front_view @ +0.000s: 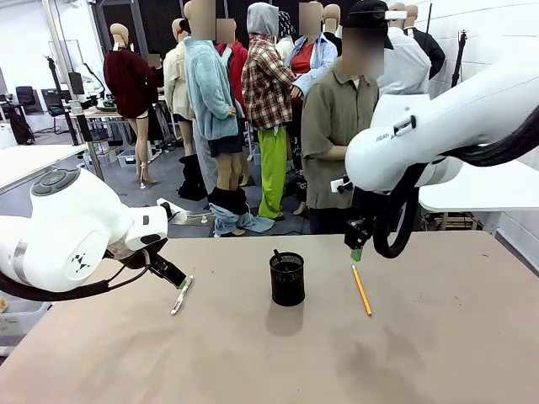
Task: Place the pens into the pen holder.
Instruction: Pick up a writing instrument from the table and place it into the Pen holder.
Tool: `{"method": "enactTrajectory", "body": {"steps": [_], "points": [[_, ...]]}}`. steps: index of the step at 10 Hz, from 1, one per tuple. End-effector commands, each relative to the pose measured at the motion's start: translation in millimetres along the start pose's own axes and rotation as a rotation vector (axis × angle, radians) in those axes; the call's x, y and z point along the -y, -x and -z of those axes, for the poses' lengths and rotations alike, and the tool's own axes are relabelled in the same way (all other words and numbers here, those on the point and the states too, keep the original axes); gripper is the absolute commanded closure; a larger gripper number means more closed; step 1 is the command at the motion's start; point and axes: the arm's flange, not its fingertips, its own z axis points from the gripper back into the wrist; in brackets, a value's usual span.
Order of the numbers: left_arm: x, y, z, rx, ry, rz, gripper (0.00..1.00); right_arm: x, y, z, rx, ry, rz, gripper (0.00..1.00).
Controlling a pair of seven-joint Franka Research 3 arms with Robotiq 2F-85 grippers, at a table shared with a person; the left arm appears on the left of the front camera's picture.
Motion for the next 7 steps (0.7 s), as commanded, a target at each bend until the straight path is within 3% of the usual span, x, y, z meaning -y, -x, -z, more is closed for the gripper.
{"method": "enactTrajectory", "body": {"steps": [1, 7], "points": [[-1.7, 0.6, -0.8, 0.002, 0.001, -0.005, 0.0, -3.3, -15.8, 26.5, -0.002, -0.007, 0.061, 0.2], [-1.7, 0.6, -0.8, 0.002, 0.001, -0.005, 0.0, -3.6, -32.8, 90.8, -0.04, 0.038, 0.129, 0.2]]}}
